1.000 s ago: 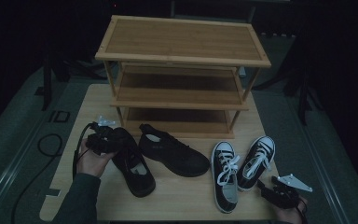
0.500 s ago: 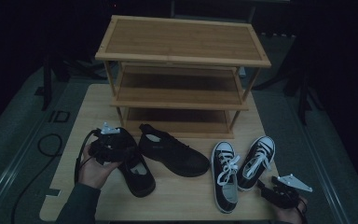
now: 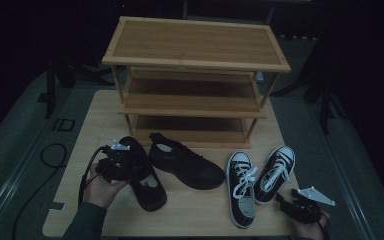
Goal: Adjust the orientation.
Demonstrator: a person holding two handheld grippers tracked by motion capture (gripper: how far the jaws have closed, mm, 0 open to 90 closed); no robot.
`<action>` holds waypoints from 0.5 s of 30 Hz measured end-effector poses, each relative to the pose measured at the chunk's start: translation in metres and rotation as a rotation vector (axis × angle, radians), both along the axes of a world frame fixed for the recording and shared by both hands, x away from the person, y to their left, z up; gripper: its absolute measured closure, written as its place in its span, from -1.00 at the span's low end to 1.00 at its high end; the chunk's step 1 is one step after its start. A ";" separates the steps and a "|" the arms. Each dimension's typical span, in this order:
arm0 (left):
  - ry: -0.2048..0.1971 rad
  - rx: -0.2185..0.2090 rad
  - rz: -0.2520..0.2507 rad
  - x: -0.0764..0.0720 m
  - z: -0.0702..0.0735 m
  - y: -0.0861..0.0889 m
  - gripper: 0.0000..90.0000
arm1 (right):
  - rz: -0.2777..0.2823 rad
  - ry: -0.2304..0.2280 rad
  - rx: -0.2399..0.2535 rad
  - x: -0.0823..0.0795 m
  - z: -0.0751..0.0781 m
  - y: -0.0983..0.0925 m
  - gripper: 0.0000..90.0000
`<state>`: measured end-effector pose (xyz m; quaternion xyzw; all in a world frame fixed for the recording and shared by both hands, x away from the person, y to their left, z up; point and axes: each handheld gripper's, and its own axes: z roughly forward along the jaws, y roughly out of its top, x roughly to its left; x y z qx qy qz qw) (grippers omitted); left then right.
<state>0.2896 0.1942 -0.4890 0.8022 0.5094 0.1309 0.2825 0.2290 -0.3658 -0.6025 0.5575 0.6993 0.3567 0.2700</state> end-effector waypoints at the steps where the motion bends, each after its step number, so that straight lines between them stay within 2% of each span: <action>1: 0.009 0.027 0.005 0.002 -0.003 -0.003 0.01 | 0.000 0.000 0.000 0.000 0.000 0.000 -0.22; 4: 0.027 0.022 0.009 0.005 -0.005 -0.005 0.04 | 0.001 0.000 0.000 0.000 0.000 0.000 -0.22; 6: 0.072 -0.001 0.010 0.013 -0.010 -0.005 0.18 | 0.000 0.000 0.000 0.000 0.000 0.000 -0.22; 8: 0.078 0.002 0.011 0.014 -0.011 -0.006 0.31 | 0.000 0.000 0.000 0.000 0.000 0.000 -0.22; 9: 0.087 -0.016 -0.001 0.014 -0.011 -0.003 0.45 | 0.000 0.000 0.000 0.000 0.000 0.000 -0.22; 12: 0.076 -0.013 0.003 0.011 -0.007 0.000 0.68 | 0.000 0.000 0.000 0.000 0.000 0.000 -0.22; 13: 0.072 -0.005 0.002 0.010 -0.004 0.002 0.68 | 0.000 0.000 0.000 0.000 0.000 0.000 -0.22; 14: 0.055 0.025 0.011 0.008 0.000 0.006 0.74 | 0.000 -0.001 0.000 0.000 0.000 0.000 -0.22; 15: 0.055 0.025 0.011 0.008 0.000 0.006 0.77 | 0.000 -0.001 0.000 0.000 0.000 0.000 -0.22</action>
